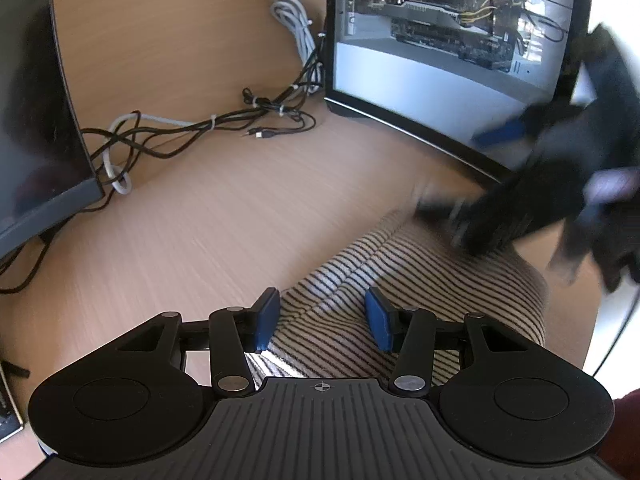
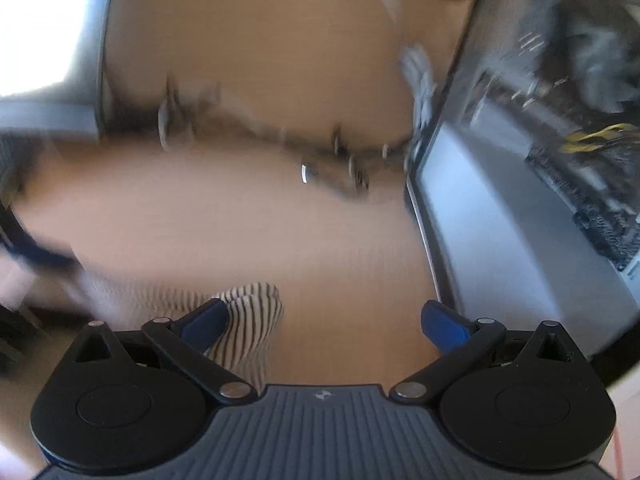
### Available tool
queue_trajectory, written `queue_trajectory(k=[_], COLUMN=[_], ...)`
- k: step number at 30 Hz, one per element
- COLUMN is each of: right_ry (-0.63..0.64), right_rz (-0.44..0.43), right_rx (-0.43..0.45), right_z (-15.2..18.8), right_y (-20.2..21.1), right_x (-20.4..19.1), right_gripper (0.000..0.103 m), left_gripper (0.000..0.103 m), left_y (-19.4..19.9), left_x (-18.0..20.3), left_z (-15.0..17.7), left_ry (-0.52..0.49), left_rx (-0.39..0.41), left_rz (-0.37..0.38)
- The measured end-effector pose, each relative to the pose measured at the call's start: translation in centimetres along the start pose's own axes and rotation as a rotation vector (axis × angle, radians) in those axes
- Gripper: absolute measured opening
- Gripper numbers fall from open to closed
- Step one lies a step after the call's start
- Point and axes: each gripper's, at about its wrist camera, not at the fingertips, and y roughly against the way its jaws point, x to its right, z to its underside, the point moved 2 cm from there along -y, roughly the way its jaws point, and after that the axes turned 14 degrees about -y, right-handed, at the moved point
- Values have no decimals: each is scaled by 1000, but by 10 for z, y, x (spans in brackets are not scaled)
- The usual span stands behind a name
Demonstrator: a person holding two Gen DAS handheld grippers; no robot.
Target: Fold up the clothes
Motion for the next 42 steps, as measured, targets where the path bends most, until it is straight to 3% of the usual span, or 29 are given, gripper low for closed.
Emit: queue_trajectory(k=[5,6,7,9,12,14,16,18,21,24,30,34,38,42], right_ry=[27,11,-29,-127,-306,-433,-523,-581,-645,-629,-595,-391,-199,-54], right_rz=[23,16,2,-30,-134,-248,-359,-409,-402,-412,-431,-416,-430,-408], right_rx=[-7,-15,-22,-34,-89,-158,-235,-298,-370,-365,-353,-259,-163,-73], right_z=[5,4,4,2,9,25,45,62,76,62,33,6,-14,-34], right_y=[-12,-9,-3,11,37,52,59,59,47,32,0,-24,-39,-35], right_x=[-6,-3,3,18,39,50,55,56,56,50,40,15,-14,-24], right_gripper=[103,103,103,103,103,102,92,87,86,81,81,81,81,82], left_gripper=[56,65,81,89,89,87,93,95,95,92,87,87,86,86], left_y=[11,15,18,20,7,-13,-27,-34,-37,-32,-8,9,11,13], left_x=[-11,-14,-17,-20,-21,-23,-26,-36,-44,-46,-50,-35,-12,8], left_z=[-7,-11,-15,-22,-27,-23,-18,-14,-5,2,24,36,34,25], left_ry=[-4,-13,-28,-74,-119,-124,-97,-24,53,100,243,338,431,406], left_rx=[35,49,58,66,38,-6,-38,-49,-53,-54,-79,-75,-48,-44], left_rz=[46,68,87,121,158,182,208,240,274,273,232,221,282,298])
